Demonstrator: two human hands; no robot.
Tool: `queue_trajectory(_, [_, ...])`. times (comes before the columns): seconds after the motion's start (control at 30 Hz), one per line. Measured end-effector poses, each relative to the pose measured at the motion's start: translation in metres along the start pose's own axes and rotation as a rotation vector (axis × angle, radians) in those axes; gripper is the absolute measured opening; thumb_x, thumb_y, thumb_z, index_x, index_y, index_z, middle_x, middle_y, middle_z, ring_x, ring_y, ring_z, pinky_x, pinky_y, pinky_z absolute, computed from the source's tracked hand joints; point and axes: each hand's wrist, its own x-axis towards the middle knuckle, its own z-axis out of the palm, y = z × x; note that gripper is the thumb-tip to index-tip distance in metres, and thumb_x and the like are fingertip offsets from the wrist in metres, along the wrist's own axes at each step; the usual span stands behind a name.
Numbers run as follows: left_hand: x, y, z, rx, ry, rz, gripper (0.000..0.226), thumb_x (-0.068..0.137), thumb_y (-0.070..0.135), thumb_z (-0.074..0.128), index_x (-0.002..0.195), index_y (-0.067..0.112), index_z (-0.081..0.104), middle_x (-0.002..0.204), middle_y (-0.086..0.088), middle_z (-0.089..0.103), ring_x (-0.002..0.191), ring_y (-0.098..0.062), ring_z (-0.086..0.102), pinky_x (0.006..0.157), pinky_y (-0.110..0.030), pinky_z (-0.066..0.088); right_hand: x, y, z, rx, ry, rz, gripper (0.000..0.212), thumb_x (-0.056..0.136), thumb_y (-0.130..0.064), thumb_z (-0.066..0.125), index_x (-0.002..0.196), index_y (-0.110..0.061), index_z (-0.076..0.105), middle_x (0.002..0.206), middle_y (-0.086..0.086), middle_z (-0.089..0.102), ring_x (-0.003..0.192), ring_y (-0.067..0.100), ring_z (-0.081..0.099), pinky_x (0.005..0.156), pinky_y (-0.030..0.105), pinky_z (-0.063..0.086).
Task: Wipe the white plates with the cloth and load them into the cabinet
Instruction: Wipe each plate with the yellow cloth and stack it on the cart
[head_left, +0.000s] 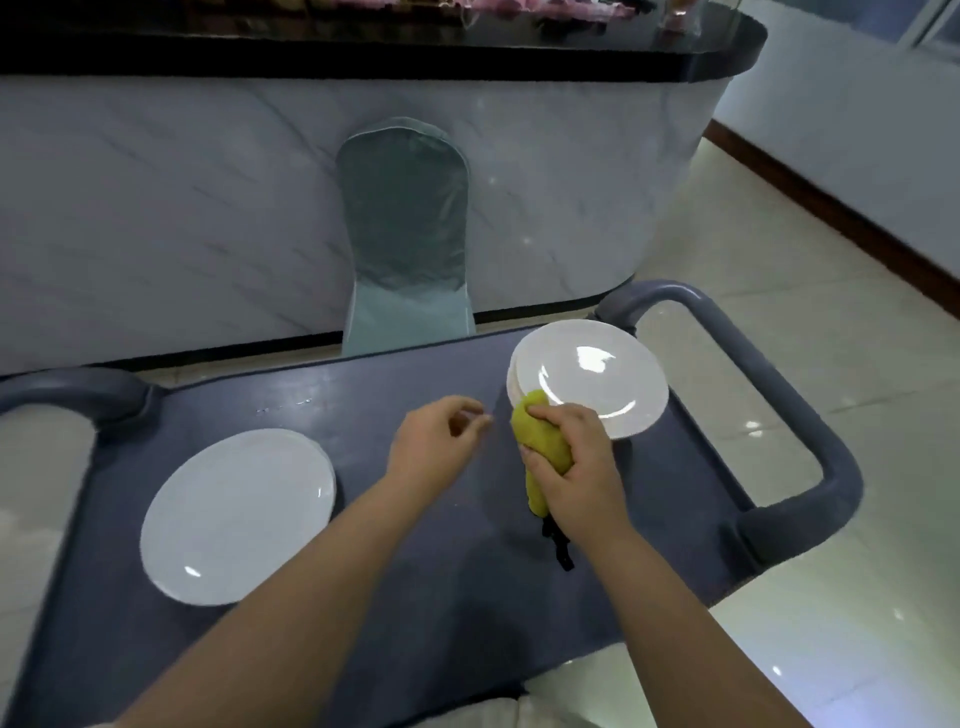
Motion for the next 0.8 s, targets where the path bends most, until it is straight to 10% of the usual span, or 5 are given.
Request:
queue_trajectory(0.33, [-0.169,-0.171,-0.136,-0.007,0.601,-0.837,0.035,0.079,0.037,0.076,0.096,0.018,0.052,0.093,-0.005,0.06,0.082,-0.024,0.058,0.068,-0.032,0.041,-0.026,-0.027,0.149,0.088,-0.392,-0.044,0.039,0.084,-0.015,0.069,0.115,-0.036,0.06,0.112,-0.017,0.046,0.108,0.01,0.048,0.091,0.018,0.034])
queue_trajectory(0.6, [-0.164,-0.175,-0.142,-0.054,0.348,-0.932,0.052,0.085,0.053,0.062,0.061,0.007,0.067,0.054,-0.002,0.068,0.053,-0.021,0.066,0.059,-0.033,0.056,-0.041,-0.035,0.186,0.177,-0.424,-0.047,0.05,0.082,-0.014,0.068,0.107,-0.054,0.052,0.108,-0.028,0.046,0.105,-0.004,0.047,0.09,0.015,0.036])
queue_trajectory(0.8, [-0.153,-0.182,-0.144,-0.46,0.348,-1.079,0.03,0.092,0.028,0.065,0.077,0.002,0.063,0.053,-0.006,0.068,0.041,-0.015,0.056,0.036,-0.017,0.033,-0.052,-0.032,0.19,0.171,-0.445,-0.018,0.048,0.084,-0.016,0.068,0.106,-0.056,0.052,0.111,-0.033,0.044,0.107,-0.004,0.048,0.089,0.014,0.036])
